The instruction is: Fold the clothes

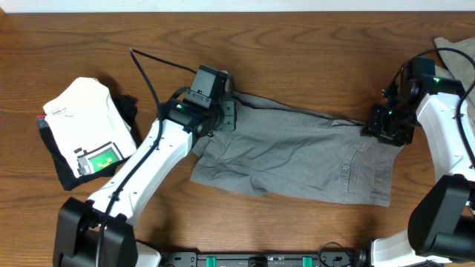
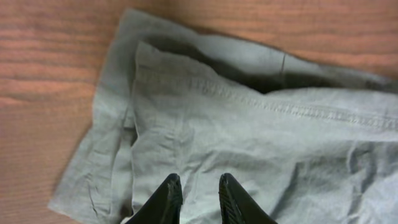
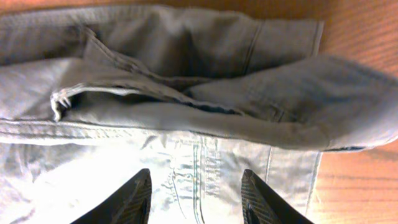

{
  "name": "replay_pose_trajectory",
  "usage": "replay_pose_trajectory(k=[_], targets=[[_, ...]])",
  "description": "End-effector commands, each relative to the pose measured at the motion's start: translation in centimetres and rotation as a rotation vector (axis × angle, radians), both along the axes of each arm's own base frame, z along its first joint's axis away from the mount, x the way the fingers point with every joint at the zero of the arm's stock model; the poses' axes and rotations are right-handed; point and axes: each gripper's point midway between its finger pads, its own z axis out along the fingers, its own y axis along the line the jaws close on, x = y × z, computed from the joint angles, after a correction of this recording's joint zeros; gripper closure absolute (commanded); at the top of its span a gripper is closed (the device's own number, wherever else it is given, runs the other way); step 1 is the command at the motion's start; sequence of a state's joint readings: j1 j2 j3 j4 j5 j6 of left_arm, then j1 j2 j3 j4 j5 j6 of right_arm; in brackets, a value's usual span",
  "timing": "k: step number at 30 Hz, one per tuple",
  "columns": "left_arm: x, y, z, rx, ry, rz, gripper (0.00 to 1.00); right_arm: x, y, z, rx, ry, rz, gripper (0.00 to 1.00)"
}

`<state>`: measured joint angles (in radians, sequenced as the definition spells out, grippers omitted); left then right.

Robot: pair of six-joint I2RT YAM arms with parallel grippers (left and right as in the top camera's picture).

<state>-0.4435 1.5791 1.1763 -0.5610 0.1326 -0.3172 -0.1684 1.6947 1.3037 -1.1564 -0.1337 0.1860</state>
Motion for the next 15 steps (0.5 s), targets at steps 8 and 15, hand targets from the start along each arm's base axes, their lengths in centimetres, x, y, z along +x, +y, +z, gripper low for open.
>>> replay_pose_trajectory(k=[8,15], targets=[[-0.9,-3.2,-0.8,0.009,-0.01,-0.15,0.77,-0.7,0.9,-2.5,-0.013,0.017,0.042,0.55],[1.3,-4.1,-4.8,0.035,-0.009,-0.167,0.77,1.7,0.3,-4.3,-0.049,-0.103,0.039,0.62]])
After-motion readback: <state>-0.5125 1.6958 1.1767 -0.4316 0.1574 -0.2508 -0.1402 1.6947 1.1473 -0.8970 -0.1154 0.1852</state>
